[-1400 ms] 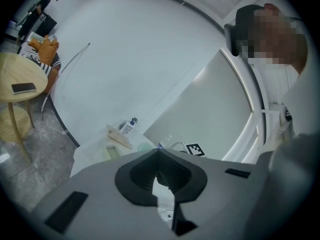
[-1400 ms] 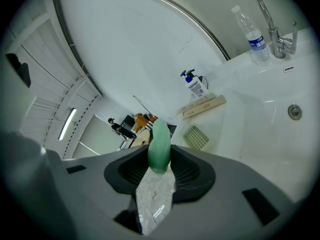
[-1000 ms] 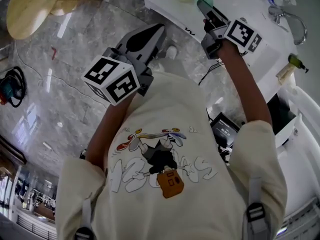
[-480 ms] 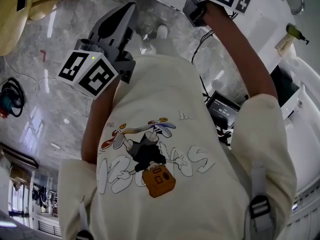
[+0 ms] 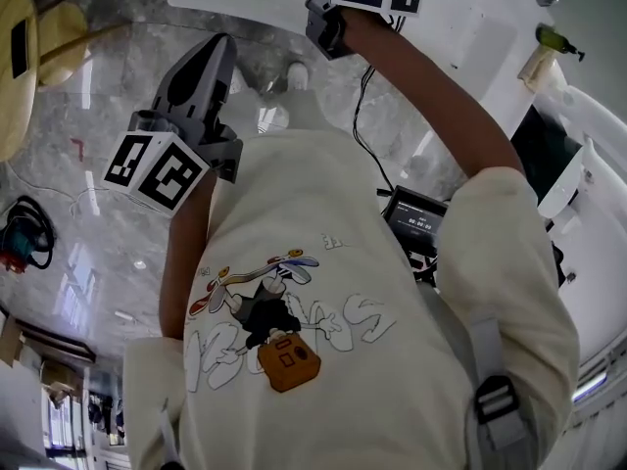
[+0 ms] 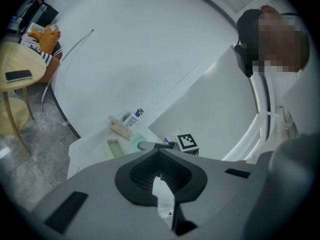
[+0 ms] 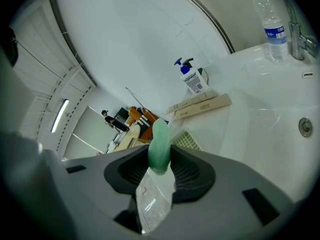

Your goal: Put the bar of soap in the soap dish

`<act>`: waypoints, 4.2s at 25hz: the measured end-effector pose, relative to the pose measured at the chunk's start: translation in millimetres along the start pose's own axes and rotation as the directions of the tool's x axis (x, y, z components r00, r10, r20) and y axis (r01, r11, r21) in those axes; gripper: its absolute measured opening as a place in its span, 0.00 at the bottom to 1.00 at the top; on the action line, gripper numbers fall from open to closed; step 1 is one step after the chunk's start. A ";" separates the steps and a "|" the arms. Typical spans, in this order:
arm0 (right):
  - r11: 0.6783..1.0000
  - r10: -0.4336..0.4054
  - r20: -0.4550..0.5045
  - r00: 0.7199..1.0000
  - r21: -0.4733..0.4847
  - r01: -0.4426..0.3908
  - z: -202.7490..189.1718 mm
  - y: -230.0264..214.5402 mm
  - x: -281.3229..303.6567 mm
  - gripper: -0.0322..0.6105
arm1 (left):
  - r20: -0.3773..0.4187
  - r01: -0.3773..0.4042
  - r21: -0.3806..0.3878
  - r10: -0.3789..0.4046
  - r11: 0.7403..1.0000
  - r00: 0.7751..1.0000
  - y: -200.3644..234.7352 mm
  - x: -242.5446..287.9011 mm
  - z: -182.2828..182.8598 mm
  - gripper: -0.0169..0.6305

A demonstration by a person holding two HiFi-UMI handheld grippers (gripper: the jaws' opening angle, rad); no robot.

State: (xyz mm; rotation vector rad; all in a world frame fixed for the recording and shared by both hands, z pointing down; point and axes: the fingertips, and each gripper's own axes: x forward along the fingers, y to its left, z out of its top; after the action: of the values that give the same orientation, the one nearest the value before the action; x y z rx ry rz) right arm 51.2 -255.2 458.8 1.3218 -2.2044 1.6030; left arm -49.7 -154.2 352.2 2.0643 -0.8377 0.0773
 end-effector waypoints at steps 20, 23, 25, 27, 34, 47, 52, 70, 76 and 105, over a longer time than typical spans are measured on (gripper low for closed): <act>0.999 -0.033 -0.018 0.999 0.004 0.033 2.2 -24.0 21.4 0.26 | -0.033 0.026 0.015 -0.025 1.000 0.999 2.2 46.0 -2.3 0.04; 0.999 -0.039 -0.017 0.999 0.004 0.039 3.4 -24.8 24.1 0.26 | -0.028 0.016 0.014 -0.016 1.000 0.999 4.8 49.9 -1.3 0.04; 0.999 -0.040 -0.021 0.999 0.003 0.040 2.7 -26.1 27.0 0.26 | -0.026 0.007 0.013 -0.006 1.000 1.000 7.7 52.7 -2.0 0.04; 0.999 -0.041 -0.028 0.999 0.001 0.041 1.9 -30.2 29.9 0.26 | -0.026 -0.003 0.011 0.003 1.000 1.000 10.0 58.2 -4.3 0.04; 0.998 -0.054 -0.071 0.996 -0.046 0.051 -10.3 -33.7 47.0 0.26 | -0.031 -0.040 0.011 0.040 0.999 0.999 22.6 61.3 -11.1 0.04; 0.995 -0.067 -0.118 0.991 -0.081 0.058 -21.7 -35.8 67.2 0.26 | -0.020 -0.112 0.014 0.112 0.994 0.993 46.1 61.9 -19.8 0.04; 0.993 -0.083 -0.130 0.988 -0.099 0.071 -27.8 -35.7 72.9 0.26 | -0.022 -0.147 0.018 0.148 0.989 0.989 63.5 60.8 -26.3 0.04; 0.984 -0.110 -0.126 0.986 -0.152 0.090 -37.5 -41.0 83.6 0.26 | -0.010 -0.174 0.019 0.175 0.984 0.985 77.2 52.2 -29.3 0.04; 0.976 -0.124 -0.114 0.986 -0.191 0.101 -36.7 -39.9 83.5 0.27 | -0.004 -0.181 0.014 0.181 0.983 0.983 77.0 48.9 -30.0 0.04; 0.931 -0.271 -0.050 0.961 -0.267 0.249 -18.5 -69.5 66.9 0.27 | 0.030 -0.178 0.021 0.178 0.984 0.984 64.8 36.8 -40.0 0.04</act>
State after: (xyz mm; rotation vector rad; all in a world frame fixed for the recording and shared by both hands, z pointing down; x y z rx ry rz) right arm 51.3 -282.8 553.0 1.3711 -2.0043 1.2088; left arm -49.6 -168.6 435.5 2.0124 -1.0422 0.1576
